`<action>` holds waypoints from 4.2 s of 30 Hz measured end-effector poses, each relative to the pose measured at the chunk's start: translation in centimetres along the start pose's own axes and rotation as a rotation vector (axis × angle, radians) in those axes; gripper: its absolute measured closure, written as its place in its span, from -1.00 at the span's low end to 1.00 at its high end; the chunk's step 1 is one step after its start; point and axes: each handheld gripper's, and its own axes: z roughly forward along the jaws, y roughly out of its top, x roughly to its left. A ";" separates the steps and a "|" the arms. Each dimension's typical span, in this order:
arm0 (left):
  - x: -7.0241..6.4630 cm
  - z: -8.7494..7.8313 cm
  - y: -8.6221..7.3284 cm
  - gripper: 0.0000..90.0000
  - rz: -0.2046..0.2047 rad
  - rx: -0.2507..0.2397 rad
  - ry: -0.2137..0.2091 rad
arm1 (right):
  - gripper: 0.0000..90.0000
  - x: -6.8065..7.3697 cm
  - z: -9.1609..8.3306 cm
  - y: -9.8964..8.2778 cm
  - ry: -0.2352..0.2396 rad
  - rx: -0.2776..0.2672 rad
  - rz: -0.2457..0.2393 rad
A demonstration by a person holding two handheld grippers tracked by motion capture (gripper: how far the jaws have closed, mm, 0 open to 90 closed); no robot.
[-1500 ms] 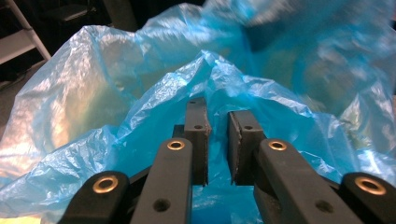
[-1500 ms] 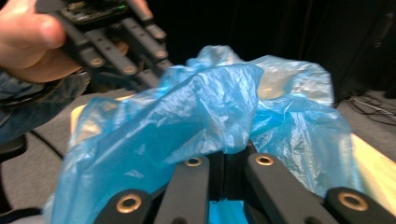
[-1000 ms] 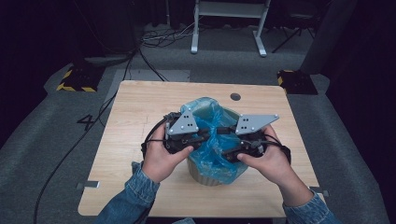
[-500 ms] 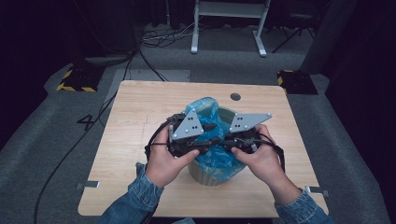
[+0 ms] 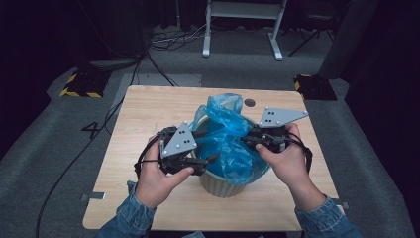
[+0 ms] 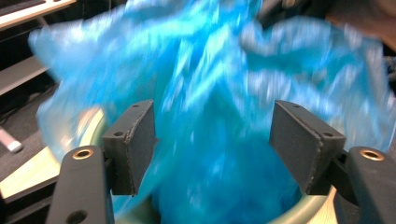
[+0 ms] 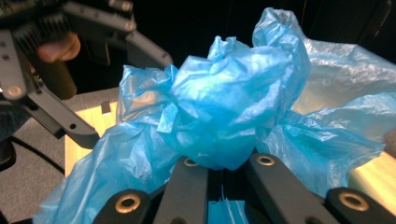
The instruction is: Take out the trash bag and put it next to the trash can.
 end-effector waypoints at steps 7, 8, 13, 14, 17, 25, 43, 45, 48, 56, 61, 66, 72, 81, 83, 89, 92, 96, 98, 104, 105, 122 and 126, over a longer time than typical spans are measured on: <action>0.5 -1.4 -1.7 -0.36 -0.033 0.009 0.037 | 0.97 -0.5 -1.0 1.7 -0.003 -0.046 -0.011; 0.5 -1.4 -1.7 -0.36 -0.033 0.009 0.037 | 0.97 -0.5 -1.0 1.7 -0.003 -0.046 -0.011; 0.9 -2.3 -2.7 -0.36 -0.049 0.017 0.056 | 0.97 -0.9 -1.8 3.1 -0.013 -0.066 -0.024; 0.9 -2.3 -2.7 -0.37 -0.049 0.017 0.056 | 0.97 -0.9 -1.8 3.1 -0.013 -0.066 -0.024; 1.3 -2.8 -3.3 -0.38 -0.063 0.017 0.069 | 0.96 -0.9 -2.5 4.1 -0.019 -0.077 -0.043; 2.2 -3.4 -6.4 -0.39 -0.121 0.036 0.089 | 0.95 -1.3 -4.0 5.6 -0.029 -0.113 -0.061; 3.5 -2.8 -12.7 -0.40 -0.190 0.128 0.085 | 0.95 -1.6 -10.2 8.6 -0.124 -0.202 -0.093; 3.6 -2.8 -13.4 -0.40 -0.198 0.139 0.084 | 0.95 -1.8 -11.0 8.8 -0.136 -0.212 -0.090; 3.7 -2.9 -14.2 -0.40 -0.211 0.151 0.085 | 0.95 -2.0 -12.3 8.9 -0.156 -0.226 -0.087; 3.8 -2.6 -15.0 -0.41 -0.223 0.157 0.080 | 0.95 -2.8 -15.8 9.6 -0.220 -0.255 -0.098; 3.7 -2.2 -15.1 -0.41 -0.222 0.159 0.076 | 0.94 -3.9 -18.0 9.0 -0.273 -0.256 -0.082; 3.6 -2.0 -15.3 -0.40 -0.226 0.164 0.071 | 0.94 -5.3 -19.0 7.6 -0.307 -0.253 -0.049; 3.7 -2.0 -15.6 -0.40 -0.232 0.168 0.076 | 0.94 -6.9 -19.2 5.4 -0.322 -0.223 -0.012; 4.0 -2.3 -16.9 -0.40 -0.262 0.179 0.086 | 0.94 -9.2 -18.0 1.2 -0.325 -0.176 0.045; 4.0 -2.3 -17.1 -0.40 -0.270 0.178 0.088 | 0.94 -9.7 -17.6 0.4 -0.327 -0.168 0.061; 4.1 -2.4 -17.4 -0.40 -0.277 0.180 0.092 | 0.94 -10.9 -16.6 -1.7 -0.328 -0.134 0.094; 4.1 -2.5 -17.7 -0.40 -0.279 0.185 0.093 | 0.94 -11.4 -15.9 -2.6 -0.331 -0.104 0.102; 4.1 -2.6 -17.9 -0.40 -0.283 0.186 0.096 | 0.94 -12.0 -14.9 -3.8 -0.333 -0.070 0.114; 4.1 -2.7 -18.1 -0.40 -0.285 0.190 0.101 | 0.94 -12.2 -14.7 -4.1 -0.333 -0.065 0.117; 4.1 -3.4 -18.9 -0.40 -0.309 0.196 0.119 | 0.94 -13.2 -12.7 -6.1 -0.317 -0.024 0.149; 4.1 -3.5 -19.0 -0.40 -0.314 0.196 0.122 | 0.93 -13.3 -12.4 -6.3 -0.315 -0.021 0.151; 3.9 -4.2 -19.9 -0.40 -0.339 0.205 0.136 | 0.10 -13.4 -10.2 -9.6 -0.352 0.074 0.209; 3.9 -4.0 -19.9 -0.40 -0.338 0.207 0.131 | -0.07 -12.5 -11.9 -9.7 -0.401 0.056 0.209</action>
